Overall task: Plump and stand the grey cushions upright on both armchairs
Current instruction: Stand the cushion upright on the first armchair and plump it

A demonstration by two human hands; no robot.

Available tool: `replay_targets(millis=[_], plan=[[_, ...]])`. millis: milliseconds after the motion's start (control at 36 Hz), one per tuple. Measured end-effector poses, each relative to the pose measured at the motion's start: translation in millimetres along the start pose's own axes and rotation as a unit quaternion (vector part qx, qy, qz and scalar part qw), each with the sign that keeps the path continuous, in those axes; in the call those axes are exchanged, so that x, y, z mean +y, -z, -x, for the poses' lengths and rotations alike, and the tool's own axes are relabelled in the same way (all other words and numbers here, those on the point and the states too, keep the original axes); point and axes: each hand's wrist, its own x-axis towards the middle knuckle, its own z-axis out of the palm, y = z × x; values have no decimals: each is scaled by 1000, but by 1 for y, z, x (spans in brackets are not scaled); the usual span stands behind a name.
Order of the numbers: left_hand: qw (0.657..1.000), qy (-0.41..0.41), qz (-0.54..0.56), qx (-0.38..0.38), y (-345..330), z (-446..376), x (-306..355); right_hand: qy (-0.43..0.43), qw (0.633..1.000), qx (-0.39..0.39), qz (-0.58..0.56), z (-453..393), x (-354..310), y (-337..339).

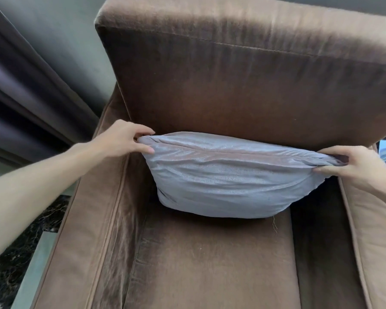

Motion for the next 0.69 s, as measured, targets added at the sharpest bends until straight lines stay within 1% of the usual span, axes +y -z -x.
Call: replay_targets(millis=[56,139,278,361,444,556,694], plan=[[1000,-4,-11,19,-9,-5,-2,-7,1000,17,-21,1,6,-4],[997,10,21,69,-19,-9,-4,-10,998,53,-29,1,9,-10],[990,-13,16,136,-18,-10,-6,-32,995,86,-47,-3,14,-11],[987,-10,15,157,-15,-13,-10,-39,992,106,-49,-6,13,-10],[987,4,25,161,-18,-13,-10,-55,992,110,-37,-6,15,-13],[988,26,47,144,-24,-9,-7,-61,994,93,-19,0,5,-14],[996,8,-7,86,-17,-6,5,-41,997,61,29,9,-22,-8]])
